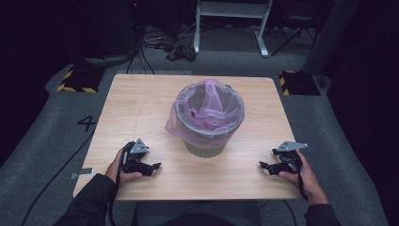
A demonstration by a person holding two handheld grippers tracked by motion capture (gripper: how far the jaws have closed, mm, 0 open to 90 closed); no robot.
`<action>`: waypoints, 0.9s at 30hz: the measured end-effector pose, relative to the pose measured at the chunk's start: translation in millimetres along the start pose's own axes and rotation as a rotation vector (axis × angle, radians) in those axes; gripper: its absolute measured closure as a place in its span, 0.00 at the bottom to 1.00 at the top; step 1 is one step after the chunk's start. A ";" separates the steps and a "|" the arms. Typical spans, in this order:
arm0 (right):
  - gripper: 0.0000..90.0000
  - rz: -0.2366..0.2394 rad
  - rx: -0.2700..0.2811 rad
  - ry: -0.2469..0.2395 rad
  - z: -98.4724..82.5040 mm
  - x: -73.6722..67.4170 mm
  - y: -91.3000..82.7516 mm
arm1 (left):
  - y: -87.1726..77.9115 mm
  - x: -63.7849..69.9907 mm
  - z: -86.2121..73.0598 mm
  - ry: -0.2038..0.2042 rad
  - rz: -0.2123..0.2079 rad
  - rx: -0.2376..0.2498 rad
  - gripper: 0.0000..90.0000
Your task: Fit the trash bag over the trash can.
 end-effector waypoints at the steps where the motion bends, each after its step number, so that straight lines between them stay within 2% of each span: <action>1: 0.17 -0.006 0.011 0.005 -2.3 0.6 -1.0 | 0.0 0.0 0.0 0.000 -0.001 0.000 0.17; 5: 0.17 -0.029 0.045 0.024 -9.9 1.0 -4.4 | 0.1 0.0 0.0 0.000 -0.001 0.001 0.17; 14: 0.17 -0.074 0.036 0.069 -24.0 10.4 -16.2 | 0.2 -0.1 0.2 0.002 0.001 0.000 0.16; 27: 0.17 -0.075 0.037 0.070 -25.1 10.6 -17.1 | -0.3 0.4 -0.2 0.000 0.005 0.000 0.17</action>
Point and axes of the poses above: each handheld gripper's, and its own axes: y roughly forward along the jaws, z roughly out of its top, x roughly to its right, the point moved 2 cm from there along y, roughly forward along the jaws, and after that the axes turned 10 degrees about -y, right-handed, at the moved point
